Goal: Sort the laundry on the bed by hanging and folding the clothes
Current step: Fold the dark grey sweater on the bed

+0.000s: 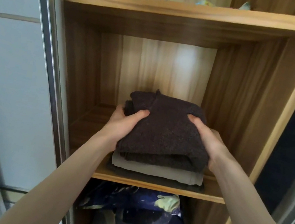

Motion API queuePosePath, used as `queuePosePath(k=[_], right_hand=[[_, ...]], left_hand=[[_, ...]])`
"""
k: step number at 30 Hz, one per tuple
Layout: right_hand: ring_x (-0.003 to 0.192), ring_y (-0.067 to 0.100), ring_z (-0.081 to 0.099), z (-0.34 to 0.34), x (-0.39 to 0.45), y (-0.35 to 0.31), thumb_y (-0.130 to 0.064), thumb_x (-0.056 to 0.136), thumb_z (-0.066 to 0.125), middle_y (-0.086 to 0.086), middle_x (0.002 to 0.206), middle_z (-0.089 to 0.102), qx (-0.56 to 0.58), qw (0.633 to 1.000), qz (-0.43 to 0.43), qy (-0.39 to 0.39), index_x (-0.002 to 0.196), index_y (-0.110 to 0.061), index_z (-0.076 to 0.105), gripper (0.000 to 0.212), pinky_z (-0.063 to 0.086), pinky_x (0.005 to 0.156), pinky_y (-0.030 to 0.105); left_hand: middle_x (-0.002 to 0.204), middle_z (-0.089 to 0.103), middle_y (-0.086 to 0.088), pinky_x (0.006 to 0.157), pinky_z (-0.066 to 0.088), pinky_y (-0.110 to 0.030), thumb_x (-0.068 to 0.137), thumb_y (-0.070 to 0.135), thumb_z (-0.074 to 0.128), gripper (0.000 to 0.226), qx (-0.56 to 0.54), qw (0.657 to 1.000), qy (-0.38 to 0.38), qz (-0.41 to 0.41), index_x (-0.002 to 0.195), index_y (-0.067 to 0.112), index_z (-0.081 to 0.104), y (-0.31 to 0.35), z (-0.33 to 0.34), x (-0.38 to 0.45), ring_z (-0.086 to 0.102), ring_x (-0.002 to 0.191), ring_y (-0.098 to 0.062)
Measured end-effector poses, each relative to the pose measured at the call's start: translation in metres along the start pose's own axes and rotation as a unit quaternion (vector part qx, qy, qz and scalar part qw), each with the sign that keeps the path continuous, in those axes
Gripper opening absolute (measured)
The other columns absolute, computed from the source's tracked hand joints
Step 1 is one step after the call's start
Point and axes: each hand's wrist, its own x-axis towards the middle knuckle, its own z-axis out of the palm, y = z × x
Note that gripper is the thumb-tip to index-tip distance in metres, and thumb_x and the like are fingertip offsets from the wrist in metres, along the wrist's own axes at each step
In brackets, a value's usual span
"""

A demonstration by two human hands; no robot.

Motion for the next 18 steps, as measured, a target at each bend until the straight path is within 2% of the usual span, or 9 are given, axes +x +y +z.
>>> queuePosePath(k=[3, 5, 7, 10, 13, 16, 18], right_hand=[[0.109, 0.028, 0.071, -0.001, 0.005, -0.005, -0.067, 0.073, 0.080, 0.008, 0.125, 0.071, 0.005, 1.000, -0.015, 0.013, 0.149, -0.016, 0.051, 0.096, 0.057, 0.096, 0.041], [0.102, 0.025, 0.074, -0.001, 0.007, -0.013, -0.066, 0.073, 0.081, 0.006, 0.118, 0.074, 0.025, 0.999, -0.027, 0.018, 0.147, -0.015, 0.054, 0.094, 0.061, 0.081, 0.033], [0.100, 0.024, 0.075, 0.002, 0.009, -0.020, -0.064, 0.074, 0.082, 0.005, 0.115, 0.075, 0.041, 0.999, -0.028, 0.015, 0.147, -0.015, 0.054, 0.093, 0.059, 0.075, 0.029], [0.101, 0.026, 0.073, 0.006, 0.011, -0.015, -0.063, 0.077, 0.081, 0.008, 0.117, 0.074, 0.022, 1.000, -0.010, 0.018, 0.148, -0.015, 0.053, 0.090, 0.059, 0.081, 0.031], [0.109, 0.028, 0.070, 0.008, 0.014, 0.004, -0.064, 0.077, 0.080, 0.009, 0.126, 0.070, -0.011, 1.000, 0.002, 0.022, 0.152, -0.017, 0.048, 0.094, 0.056, 0.093, 0.035], [0.110, 0.027, 0.068, 0.004, 0.015, 0.003, -0.066, 0.077, 0.078, 0.007, 0.128, 0.068, -0.031, 0.999, -0.013, 0.021, 0.152, -0.021, 0.047, 0.093, 0.055, 0.096, 0.038], [0.113, 0.028, 0.066, 0.003, 0.012, -0.003, -0.070, 0.077, 0.074, 0.007, 0.131, 0.065, -0.068, 0.997, -0.028, 0.028, 0.153, -0.022, 0.045, 0.093, 0.053, 0.102, 0.043]], left_hand=[[0.117, 0.060, 0.006, 0.058, 0.058, -0.028, 0.079, 0.056, 0.084, 0.093, 0.009, 1.000, -0.006, 0.010, 0.154, 0.031, 0.036, 0.011, 0.003, 0.003, 0.066, 0.099, -0.017], [0.116, 0.060, 0.006, 0.052, 0.059, -0.023, 0.078, 0.055, 0.086, 0.094, -0.001, 1.000, -0.004, 0.026, 0.155, 0.031, 0.036, 0.021, 0.005, 0.008, 0.068, 0.099, -0.017], [0.114, 0.061, 0.006, 0.050, 0.058, -0.021, 0.079, 0.055, 0.085, 0.094, -0.005, 1.000, -0.005, 0.028, 0.155, 0.030, 0.037, 0.028, 0.005, 0.014, 0.068, 0.098, -0.017], [0.109, 0.064, 0.005, 0.051, 0.058, -0.024, 0.078, 0.057, 0.085, 0.093, 0.017, 1.000, -0.018, -0.015, 0.154, 0.028, 0.039, 0.018, 0.005, 0.017, 0.069, 0.094, -0.017], [0.105, 0.060, 0.005, 0.059, 0.057, -0.028, 0.071, 0.062, 0.088, 0.109, 0.030, 0.997, -0.017, -0.069, 0.158, 0.028, 0.032, -0.008, 0.002, 0.020, 0.066, 0.092, -0.017], [0.103, 0.055, 0.006, 0.048, 0.054, -0.022, 0.068, 0.065, 0.089, 0.121, 0.033, 0.997, -0.008, -0.071, 0.161, 0.031, 0.021, -0.016, -0.004, 0.029, 0.063, 0.088, -0.015], [0.106, 0.054, 0.007, 0.055, 0.053, -0.025, 0.070, 0.066, 0.086, 0.119, 0.044, 0.997, -0.011, -0.056, 0.162, 0.035, 0.016, -0.014, -0.006, 0.032, 0.061, 0.089, -0.014]])
